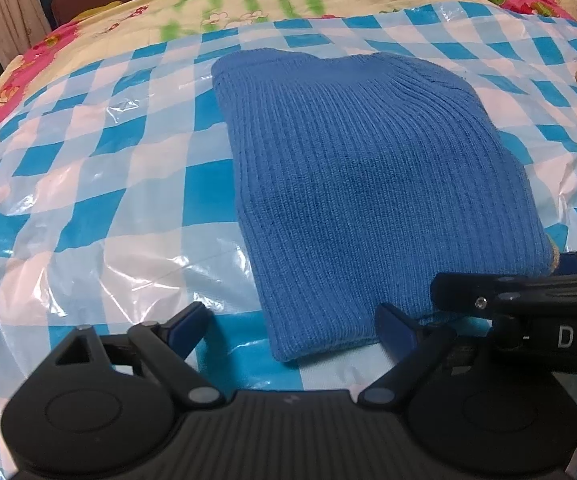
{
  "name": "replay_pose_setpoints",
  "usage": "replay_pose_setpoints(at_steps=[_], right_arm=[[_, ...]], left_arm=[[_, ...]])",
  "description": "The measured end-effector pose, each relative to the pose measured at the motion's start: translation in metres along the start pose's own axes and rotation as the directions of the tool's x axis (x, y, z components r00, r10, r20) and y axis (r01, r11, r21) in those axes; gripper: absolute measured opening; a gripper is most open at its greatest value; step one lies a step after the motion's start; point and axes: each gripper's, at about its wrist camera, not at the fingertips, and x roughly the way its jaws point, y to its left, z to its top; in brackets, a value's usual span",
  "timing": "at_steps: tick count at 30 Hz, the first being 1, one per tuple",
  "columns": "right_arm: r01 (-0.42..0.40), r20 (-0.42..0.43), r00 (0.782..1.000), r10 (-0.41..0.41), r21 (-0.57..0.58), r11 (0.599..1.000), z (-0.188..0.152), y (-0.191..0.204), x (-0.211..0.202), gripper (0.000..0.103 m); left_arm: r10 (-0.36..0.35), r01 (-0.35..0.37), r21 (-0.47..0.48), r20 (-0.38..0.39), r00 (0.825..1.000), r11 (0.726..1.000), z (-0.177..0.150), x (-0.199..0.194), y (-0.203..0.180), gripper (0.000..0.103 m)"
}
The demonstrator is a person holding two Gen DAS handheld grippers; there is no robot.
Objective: Fold small clothes
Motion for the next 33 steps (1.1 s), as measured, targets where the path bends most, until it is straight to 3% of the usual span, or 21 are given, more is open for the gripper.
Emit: replay_pose_setpoints(at_steps=[11,20,33], right_arm=[[-0.077,0.018,0.997,0.076,0.032,0.997,-0.003,-0.005,-0.004,0.074],[-0.064,0.003,0.998,0.064,0.009,0.998,0.0,0.001,-0.002,0.075],[-0.033,0.04,0.999,0.034,-0.021,0.999,0.001,0.011,-0.027,0.075]], left_arm=[[0.071,-0.072,0.071,0.008,0.997,0.995,0.004,-0.003,-0.015,0.097],[0.017,-0.017,-0.004,0.013,1.0,1.0,0.0,-0.004,0.001,0.097],[0.025,-0.023,-0.032,0.06,0.998,0.999,-0.002,-0.025,0.007,0.096]])
